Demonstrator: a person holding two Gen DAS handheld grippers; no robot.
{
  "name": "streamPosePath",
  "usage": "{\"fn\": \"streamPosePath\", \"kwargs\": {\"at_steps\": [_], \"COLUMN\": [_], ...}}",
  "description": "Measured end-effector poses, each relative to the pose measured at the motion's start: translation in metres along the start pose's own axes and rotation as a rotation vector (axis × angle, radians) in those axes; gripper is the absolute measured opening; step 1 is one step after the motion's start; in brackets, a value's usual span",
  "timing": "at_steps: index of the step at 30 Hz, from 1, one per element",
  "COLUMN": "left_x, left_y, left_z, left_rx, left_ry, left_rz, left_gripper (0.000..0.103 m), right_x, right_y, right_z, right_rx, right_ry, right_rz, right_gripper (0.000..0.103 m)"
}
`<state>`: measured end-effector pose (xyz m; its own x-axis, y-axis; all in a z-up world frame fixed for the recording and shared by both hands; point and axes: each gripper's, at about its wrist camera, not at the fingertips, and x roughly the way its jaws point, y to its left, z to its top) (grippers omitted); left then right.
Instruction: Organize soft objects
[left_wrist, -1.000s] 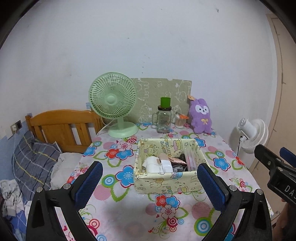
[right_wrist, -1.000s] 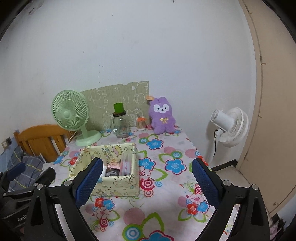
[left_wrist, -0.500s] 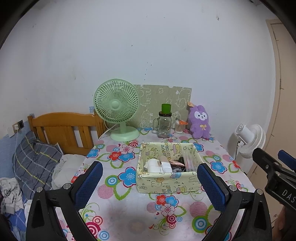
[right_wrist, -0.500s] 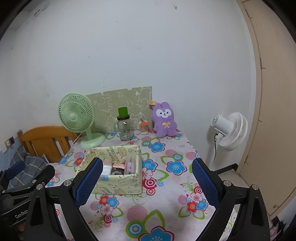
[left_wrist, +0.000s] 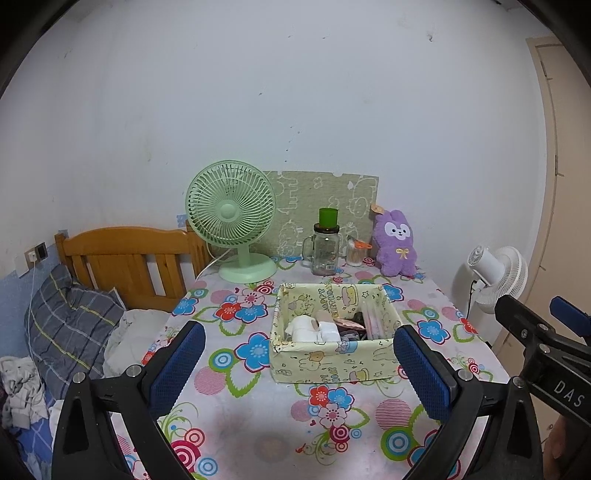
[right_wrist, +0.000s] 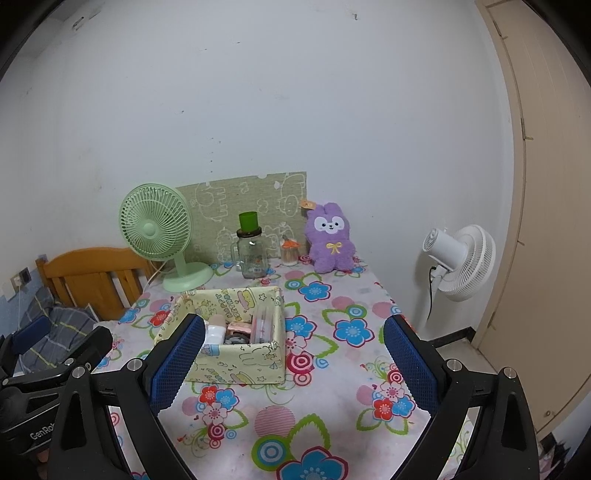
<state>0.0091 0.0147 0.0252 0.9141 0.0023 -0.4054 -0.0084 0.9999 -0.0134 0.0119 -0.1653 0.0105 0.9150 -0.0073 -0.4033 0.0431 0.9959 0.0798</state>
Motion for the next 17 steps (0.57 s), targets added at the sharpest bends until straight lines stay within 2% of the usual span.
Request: {"fn": "streamPosePath", "kwargs": {"at_steps": [17], "left_x": [-0.0006], "left_y": [-0.0015], "left_z": [0.0005], "left_rx": [-0.001], "left_ry": [-0.002], "left_rz": [0.000], "left_gripper": [0.103], "right_x": [-0.0031], "right_y": [-0.0006], "right_z": [0.0001], "right_rx": [0.001], "right_ry": [-0.003], "right_rz": [-0.001], "right_gripper": [0.099]}}
